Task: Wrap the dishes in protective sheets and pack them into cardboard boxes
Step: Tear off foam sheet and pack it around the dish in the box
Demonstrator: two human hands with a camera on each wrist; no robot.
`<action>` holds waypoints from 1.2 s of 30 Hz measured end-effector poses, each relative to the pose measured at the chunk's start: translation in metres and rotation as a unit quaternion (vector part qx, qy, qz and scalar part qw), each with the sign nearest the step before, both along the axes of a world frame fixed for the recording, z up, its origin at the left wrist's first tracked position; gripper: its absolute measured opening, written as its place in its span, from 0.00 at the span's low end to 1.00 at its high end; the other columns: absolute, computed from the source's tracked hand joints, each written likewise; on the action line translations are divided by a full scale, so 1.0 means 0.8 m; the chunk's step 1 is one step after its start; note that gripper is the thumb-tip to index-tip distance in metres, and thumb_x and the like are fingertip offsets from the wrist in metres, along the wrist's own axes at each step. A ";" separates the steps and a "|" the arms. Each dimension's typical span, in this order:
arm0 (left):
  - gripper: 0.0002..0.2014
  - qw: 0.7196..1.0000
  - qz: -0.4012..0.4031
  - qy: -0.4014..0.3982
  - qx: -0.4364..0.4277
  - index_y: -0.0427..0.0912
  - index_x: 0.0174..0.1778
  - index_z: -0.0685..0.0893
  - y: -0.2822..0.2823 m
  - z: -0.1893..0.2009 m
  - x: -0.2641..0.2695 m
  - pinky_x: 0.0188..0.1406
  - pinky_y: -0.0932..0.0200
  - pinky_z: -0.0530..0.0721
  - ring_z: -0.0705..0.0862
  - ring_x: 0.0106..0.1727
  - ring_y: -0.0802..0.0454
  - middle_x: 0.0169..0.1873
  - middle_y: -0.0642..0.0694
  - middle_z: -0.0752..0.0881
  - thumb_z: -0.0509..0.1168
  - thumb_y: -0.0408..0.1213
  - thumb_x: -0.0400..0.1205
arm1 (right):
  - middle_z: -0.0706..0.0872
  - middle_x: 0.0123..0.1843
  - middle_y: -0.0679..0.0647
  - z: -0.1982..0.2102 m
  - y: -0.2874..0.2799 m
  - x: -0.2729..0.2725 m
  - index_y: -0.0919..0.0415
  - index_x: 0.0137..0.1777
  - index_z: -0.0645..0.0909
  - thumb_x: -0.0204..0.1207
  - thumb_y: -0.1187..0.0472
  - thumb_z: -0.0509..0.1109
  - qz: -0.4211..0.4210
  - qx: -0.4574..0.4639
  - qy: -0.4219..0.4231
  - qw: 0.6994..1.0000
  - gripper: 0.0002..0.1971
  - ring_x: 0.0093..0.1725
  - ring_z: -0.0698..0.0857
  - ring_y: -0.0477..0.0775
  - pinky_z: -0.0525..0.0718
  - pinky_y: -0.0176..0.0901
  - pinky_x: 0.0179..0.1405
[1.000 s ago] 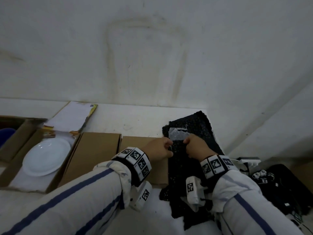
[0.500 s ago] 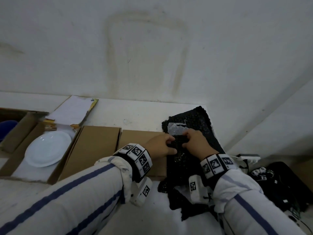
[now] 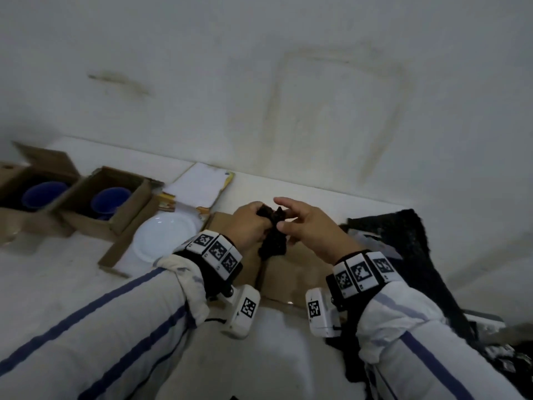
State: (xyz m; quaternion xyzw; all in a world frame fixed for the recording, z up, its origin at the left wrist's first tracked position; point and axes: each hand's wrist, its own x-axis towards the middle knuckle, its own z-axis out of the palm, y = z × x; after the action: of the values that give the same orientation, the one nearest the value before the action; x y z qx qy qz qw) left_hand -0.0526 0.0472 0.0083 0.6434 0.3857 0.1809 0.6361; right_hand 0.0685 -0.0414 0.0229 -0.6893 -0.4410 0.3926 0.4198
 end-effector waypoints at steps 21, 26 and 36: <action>0.15 0.773 -0.334 0.439 0.313 0.45 0.61 0.85 0.169 -0.092 -0.252 0.65 0.49 0.78 0.81 0.62 0.41 0.60 0.44 0.84 0.65 0.36 0.78 | 0.82 0.58 0.65 -0.116 0.166 -0.266 0.65 0.69 0.78 0.82 0.57 0.62 0.299 -0.155 -0.378 0.862 0.19 0.57 0.82 0.62 0.75 0.45 0.54; 0.19 0.773 -0.361 0.427 0.299 0.47 0.66 0.82 0.172 -0.094 -0.254 0.70 0.54 0.72 0.77 0.67 0.44 0.65 0.46 0.81 0.66 0.37 0.78 | 0.79 0.51 0.65 -0.121 0.163 -0.266 0.68 0.61 0.80 0.81 0.65 0.61 0.322 -0.172 -0.427 0.827 0.13 0.54 0.83 0.65 0.76 0.47 0.47; 0.26 0.796 -0.318 0.418 0.303 0.49 0.66 0.79 0.166 -0.104 -0.251 0.64 0.56 0.72 0.70 0.68 0.43 0.65 0.46 0.77 0.73 0.50 0.73 | 0.77 0.60 0.65 -0.110 0.172 -0.251 0.65 0.61 0.85 0.78 0.66 0.63 0.306 -0.190 -0.388 0.848 0.15 0.57 0.80 0.64 0.78 0.47 0.56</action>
State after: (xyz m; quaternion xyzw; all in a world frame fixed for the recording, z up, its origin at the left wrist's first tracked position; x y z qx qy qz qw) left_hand -0.2537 0.1798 -0.0748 0.9027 0.3132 -0.2098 0.2074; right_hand -0.1326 0.0964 -0.0654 -0.6818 -0.6735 0.2778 -0.0658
